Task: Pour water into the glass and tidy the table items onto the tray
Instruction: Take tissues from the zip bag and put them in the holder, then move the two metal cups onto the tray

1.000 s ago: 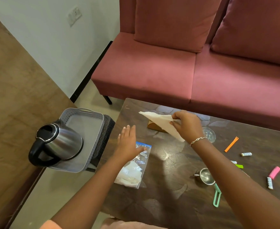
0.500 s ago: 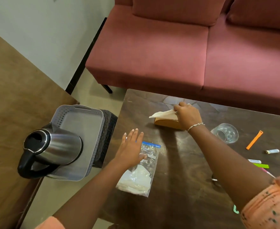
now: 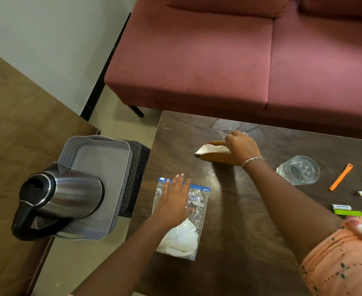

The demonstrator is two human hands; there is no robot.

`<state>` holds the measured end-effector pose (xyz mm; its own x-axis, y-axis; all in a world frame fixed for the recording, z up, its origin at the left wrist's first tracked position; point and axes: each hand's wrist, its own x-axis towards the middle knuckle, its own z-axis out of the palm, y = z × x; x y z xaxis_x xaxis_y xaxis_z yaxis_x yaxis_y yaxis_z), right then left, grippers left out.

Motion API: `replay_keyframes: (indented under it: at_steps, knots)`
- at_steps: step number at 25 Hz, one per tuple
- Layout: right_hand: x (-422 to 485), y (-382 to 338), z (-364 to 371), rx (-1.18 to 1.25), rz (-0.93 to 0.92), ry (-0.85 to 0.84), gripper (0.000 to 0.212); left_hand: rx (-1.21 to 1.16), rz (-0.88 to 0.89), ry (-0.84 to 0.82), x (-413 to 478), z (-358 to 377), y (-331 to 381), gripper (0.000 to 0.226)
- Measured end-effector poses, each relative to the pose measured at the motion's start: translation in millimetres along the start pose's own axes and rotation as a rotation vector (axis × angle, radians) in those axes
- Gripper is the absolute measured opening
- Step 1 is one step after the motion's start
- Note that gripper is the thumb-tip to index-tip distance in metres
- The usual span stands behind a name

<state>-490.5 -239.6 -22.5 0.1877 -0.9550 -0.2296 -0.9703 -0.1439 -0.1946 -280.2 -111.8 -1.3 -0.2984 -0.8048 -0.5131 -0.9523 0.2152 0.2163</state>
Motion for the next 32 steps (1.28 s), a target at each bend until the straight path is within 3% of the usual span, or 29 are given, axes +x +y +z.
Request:
replay_keyframes:
  at_steps: [8, 18, 27, 32]
  knots:
    - [-68.2, 13.9, -27.6, 0.098, -0.011, 0.294, 0.016, -0.001, -0.006, 0.096, -10.3, -17.0, 32.2, 0.077]
    - [-200.5, 73.1, -3.1, 0.088, 0.053, 0.354, 0.029, -0.062, 0.068, 0.042, -18.4, 12.2, 110.1, 0.078]
    - [-290.7, 160.2, 7.3, 0.134, 0.327, 0.459, 0.027, 0.038, 0.205, -0.05, -21.3, 39.8, 174.5, 0.079]
    - [-329.6, 201.4, 18.2, 0.246, 0.593, 0.502, 0.022, -0.067, 0.22, -0.14, -4.1, 51.9, 217.3, 0.065]
